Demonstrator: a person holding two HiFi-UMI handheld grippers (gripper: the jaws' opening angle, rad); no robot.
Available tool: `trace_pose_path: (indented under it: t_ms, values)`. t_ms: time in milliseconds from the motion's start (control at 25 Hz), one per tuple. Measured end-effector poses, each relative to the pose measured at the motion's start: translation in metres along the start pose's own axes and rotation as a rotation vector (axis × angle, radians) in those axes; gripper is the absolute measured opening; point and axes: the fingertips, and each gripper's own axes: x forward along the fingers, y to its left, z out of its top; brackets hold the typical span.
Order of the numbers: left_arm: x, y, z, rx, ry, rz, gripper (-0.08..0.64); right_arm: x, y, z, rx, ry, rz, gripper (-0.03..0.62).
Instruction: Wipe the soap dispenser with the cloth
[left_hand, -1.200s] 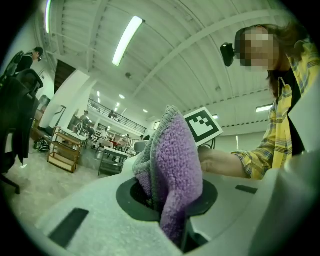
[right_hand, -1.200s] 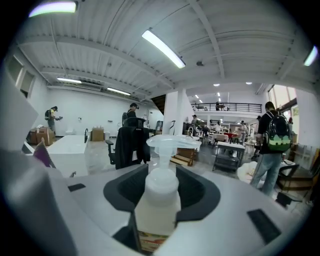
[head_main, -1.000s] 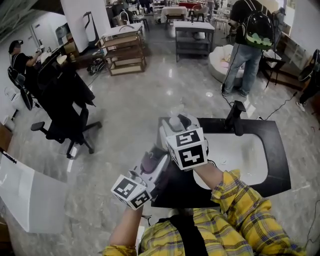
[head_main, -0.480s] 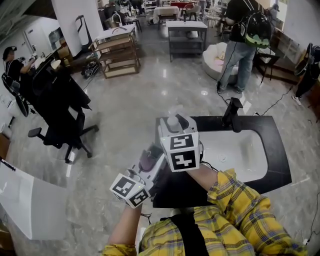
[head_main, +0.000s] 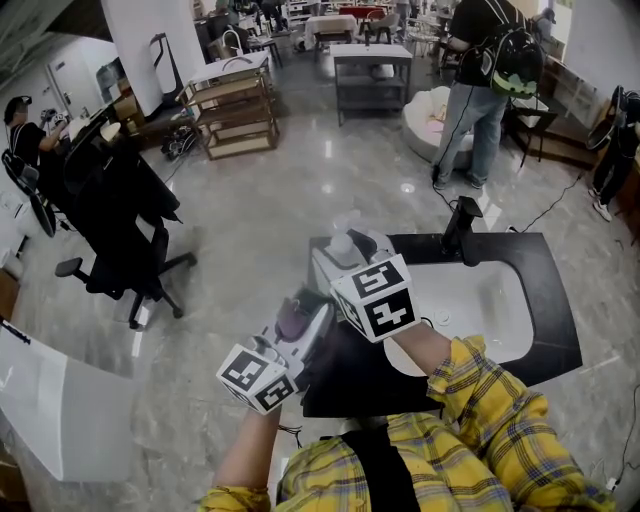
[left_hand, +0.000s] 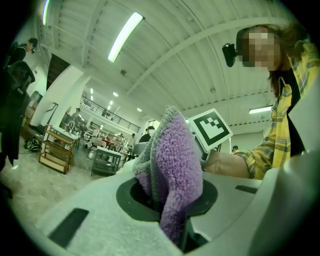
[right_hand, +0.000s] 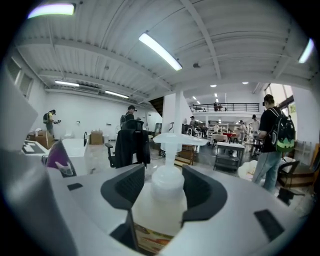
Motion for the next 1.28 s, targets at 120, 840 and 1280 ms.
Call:
trace_pose_path:
  t_ms: [120,840,1280]
  values:
    - [0.0,0.001,0.0,0.001,-0.001,0.002,0.061,-0.003,0.002,-0.002,-0.057,0.008,0.064,0.21]
    - [0.003,0.011,0.001,-0.011,-0.015,0.017,0.061,-0.005,-0.006,0.002,-0.077,-0.05,0.159,0.166]
    - [-0.006,0.017,0.002,-0.01,-0.013,0.03,0.061,-0.001,-0.01,0.005,-0.061,-0.102,0.047,0.167]
